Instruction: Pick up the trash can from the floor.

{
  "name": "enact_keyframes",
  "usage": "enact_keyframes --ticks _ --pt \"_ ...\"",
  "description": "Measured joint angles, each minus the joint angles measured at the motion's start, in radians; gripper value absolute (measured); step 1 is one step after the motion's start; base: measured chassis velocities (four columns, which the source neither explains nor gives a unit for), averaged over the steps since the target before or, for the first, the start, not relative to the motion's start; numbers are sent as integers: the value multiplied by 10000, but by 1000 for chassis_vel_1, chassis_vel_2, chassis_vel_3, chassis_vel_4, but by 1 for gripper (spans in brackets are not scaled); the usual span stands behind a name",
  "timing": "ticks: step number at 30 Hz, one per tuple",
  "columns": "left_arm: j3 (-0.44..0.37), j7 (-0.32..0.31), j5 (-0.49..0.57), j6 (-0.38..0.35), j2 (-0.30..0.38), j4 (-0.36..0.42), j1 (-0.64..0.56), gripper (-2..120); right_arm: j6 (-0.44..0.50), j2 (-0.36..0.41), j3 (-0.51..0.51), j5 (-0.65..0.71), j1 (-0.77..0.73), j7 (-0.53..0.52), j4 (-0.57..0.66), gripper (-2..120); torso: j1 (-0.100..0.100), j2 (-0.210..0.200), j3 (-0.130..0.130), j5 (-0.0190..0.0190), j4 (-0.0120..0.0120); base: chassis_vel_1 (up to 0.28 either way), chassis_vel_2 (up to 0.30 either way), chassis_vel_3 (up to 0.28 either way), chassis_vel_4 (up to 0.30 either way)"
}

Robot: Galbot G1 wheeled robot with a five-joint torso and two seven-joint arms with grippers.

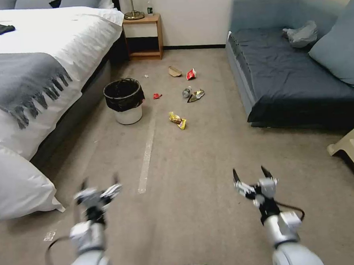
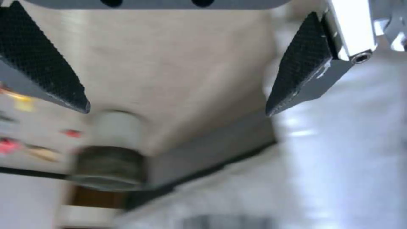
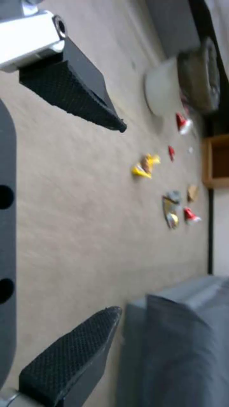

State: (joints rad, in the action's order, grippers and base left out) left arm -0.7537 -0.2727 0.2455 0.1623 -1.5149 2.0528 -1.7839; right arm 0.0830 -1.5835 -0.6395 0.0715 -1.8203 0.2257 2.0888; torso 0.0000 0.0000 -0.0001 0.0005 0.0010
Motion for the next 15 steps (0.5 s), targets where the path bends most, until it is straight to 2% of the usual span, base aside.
enact_keyframes --ticks 1,2,4,6,12,15 --pt "-64 -80 148 104 -7 32 -99 100 153 -149 -146 174 -482 406 153 100 -1 0 -1 -12 -15 0 0 0 0" --pt "-64 -80 148 104 -7 32 -99 100 153 -149 -146 174 -482 406 153 100 -1 0 -1 -12 -15 0 0 0 0" --pt "-196 241 837 584 127 3 -5 100 296 -178 -192 822 -563 730 149 100 -1 1 -1 1 -16 0 0 0 0" --pt "-220 356 919 644 156 -34 4 100 314 -176 -194 922 -536 754 121 100 0 0 0 -8 -9 0 0 0 0" --pt "-329 856 901 1072 303 -215 61 99 351 -157 -186 1034 -425 762 48 100 0 0 0 -4 -10 0 0 0 0" --pt "-326 892 900 1230 321 -255 100 98 362 -154 -184 1034 -410 761 16 100 0 0 0 -5 -10 0 0 0 0"
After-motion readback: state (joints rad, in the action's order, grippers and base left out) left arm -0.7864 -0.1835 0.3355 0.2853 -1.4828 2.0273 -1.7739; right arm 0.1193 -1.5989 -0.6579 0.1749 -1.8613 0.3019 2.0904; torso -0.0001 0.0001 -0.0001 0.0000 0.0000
